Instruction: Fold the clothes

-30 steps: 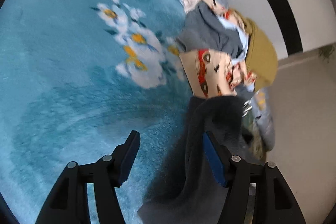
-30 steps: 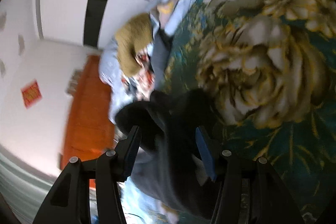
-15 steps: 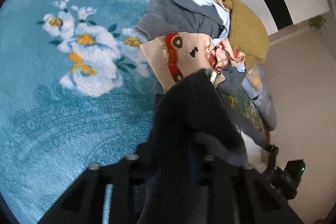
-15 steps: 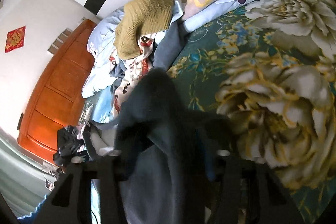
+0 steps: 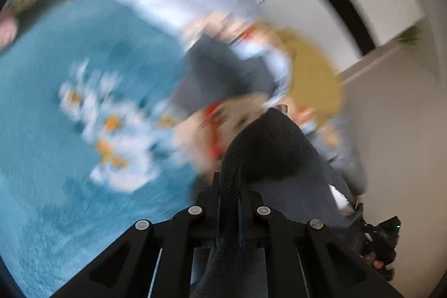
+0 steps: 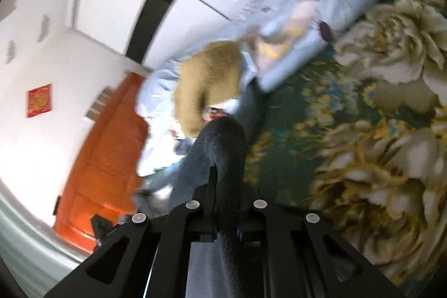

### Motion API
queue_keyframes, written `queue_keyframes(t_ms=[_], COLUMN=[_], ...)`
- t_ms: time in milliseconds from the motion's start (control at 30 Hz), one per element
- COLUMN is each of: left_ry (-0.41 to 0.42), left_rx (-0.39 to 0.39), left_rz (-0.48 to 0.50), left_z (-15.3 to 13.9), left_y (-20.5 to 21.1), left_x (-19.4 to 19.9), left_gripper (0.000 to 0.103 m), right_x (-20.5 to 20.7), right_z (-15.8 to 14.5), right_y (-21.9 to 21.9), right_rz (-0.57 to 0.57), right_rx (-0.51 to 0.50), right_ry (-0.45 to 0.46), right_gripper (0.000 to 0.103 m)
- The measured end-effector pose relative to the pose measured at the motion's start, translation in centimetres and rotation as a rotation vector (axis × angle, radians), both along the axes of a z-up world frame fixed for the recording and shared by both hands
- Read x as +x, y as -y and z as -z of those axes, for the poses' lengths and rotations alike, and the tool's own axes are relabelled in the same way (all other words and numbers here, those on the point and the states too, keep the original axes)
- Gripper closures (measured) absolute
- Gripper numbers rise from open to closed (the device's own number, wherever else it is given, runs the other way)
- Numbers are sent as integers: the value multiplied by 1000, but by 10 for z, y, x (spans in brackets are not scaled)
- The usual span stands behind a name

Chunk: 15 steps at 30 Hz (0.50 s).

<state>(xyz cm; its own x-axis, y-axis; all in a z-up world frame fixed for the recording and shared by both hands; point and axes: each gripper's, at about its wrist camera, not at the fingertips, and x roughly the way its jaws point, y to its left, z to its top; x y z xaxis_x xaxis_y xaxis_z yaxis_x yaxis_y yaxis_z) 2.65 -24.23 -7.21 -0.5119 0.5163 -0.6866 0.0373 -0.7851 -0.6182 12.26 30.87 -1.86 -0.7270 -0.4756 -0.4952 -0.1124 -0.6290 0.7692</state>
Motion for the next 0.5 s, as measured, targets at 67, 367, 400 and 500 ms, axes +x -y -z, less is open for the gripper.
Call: queue_keyframes(t_ms=[67, 367, 400, 500], left_ry=[71, 116, 116, 133], left_rx=[-35, 26, 34, 79], left_rz=[2, -10, -10, -31], left_z=[24, 36, 36, 39], left_y=[-1, 4, 3, 8], left_x=[1, 0, 0, 7], left_gripper=[94, 94, 93, 90], right_x=[-7, -7, -7, -6], right_z=[30, 69, 69, 73], right_y=[0, -3, -3, -3], right_rz=[10, 30, 28, 31], right_rx=[-11, -47, -44, -66], right_ry=[108, 214, 213, 215], right_gripper=[95, 95, 94, 94])
